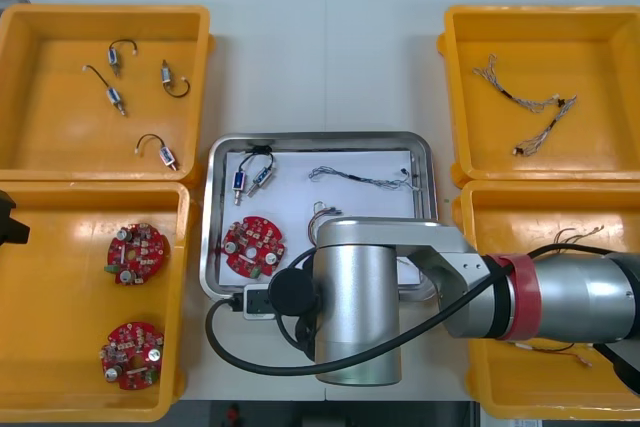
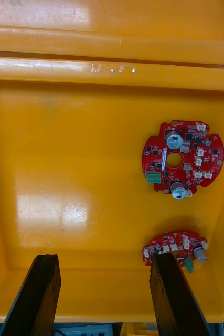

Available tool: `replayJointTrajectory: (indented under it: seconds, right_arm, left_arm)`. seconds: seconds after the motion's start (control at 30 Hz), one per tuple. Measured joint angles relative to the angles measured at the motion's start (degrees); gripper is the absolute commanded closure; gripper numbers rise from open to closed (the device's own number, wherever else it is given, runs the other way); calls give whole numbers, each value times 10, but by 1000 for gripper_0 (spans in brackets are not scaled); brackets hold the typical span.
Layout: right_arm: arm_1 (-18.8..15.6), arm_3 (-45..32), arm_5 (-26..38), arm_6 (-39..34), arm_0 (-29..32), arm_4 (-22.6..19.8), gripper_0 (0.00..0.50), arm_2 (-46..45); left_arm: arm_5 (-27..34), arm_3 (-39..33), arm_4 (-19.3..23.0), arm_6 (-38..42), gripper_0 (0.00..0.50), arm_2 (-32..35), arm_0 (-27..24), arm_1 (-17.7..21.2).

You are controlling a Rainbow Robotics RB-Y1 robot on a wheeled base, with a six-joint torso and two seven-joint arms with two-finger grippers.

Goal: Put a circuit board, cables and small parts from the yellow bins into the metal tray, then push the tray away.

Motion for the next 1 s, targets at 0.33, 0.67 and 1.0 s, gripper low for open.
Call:
replayJointTrajectory:
  seconds: [0.33,0.67,1.0]
  right_arm:
    - [3,5,-1,0,0,2,0,4]
    - [3,7,-6,0,0,5,445,4]
    - [4,7,-6,0,-1,25,500,4]
  left_arm:
    - [0,0,0,0,0,0,0,0]
    - [0,0,0,0,0,0,0,0]
    - [0,0,0,0,0,0,0,0]
